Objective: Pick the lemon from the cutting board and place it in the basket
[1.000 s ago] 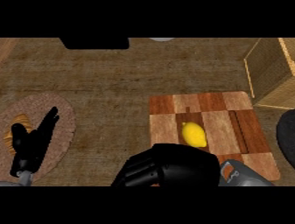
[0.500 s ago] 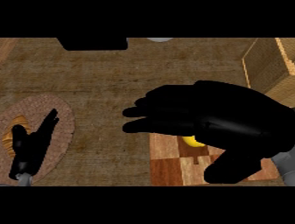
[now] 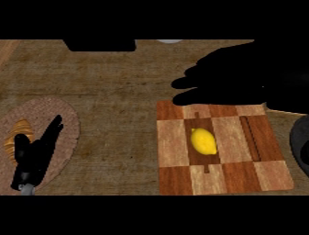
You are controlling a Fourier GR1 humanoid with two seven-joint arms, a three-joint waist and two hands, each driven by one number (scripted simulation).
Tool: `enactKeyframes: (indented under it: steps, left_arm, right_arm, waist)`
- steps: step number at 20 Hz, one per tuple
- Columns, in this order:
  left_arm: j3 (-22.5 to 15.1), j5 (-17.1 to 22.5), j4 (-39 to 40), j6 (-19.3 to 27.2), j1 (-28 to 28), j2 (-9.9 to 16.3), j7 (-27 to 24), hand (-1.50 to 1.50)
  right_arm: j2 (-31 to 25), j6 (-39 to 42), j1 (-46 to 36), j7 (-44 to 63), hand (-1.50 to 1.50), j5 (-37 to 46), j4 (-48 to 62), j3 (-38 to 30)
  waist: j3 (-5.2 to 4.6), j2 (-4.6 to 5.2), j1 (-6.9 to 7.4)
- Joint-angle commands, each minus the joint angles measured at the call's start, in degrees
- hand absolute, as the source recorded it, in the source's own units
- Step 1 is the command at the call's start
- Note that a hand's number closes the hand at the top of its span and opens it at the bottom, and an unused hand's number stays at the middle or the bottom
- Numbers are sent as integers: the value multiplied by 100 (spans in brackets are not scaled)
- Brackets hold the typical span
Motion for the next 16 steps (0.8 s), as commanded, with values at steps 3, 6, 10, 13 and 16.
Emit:
enactKeyframes:
  steps: [3, 6, 10, 13, 16]
  left_arm:
    - [-264, -13, 50, -9, 526, -136, 379, 0]
    - [-147, 84, 224, -153, 368, -141, 452, 0]
    - [-189, -35, 270, -188, 497, -223, 260, 0]
    - [-53, 59, 68, -214, 388, -160, 502, 0]
    - [45, 69, 39, -223, 415, -43, 690, 0]
  right_arm:
    - [-393, 1003, -401, -275, -150, 148, 219, -40]
    - [-205, 1069, -666, -367, -150, 265, 601, -27]
    - [-179, 867, -134, -630, -150, 525, 250, 80]
    - [-24, 865, -124, -745, -150, 593, 552, 28]
    - [295, 303, 508, -636, -150, 977, 155, 289]
  waist:
    - [-64, 53, 44]
    - [-70, 75, 70]
    - [-63, 72, 3]
    - [-62, 71, 21]
    - [-56, 72, -2]
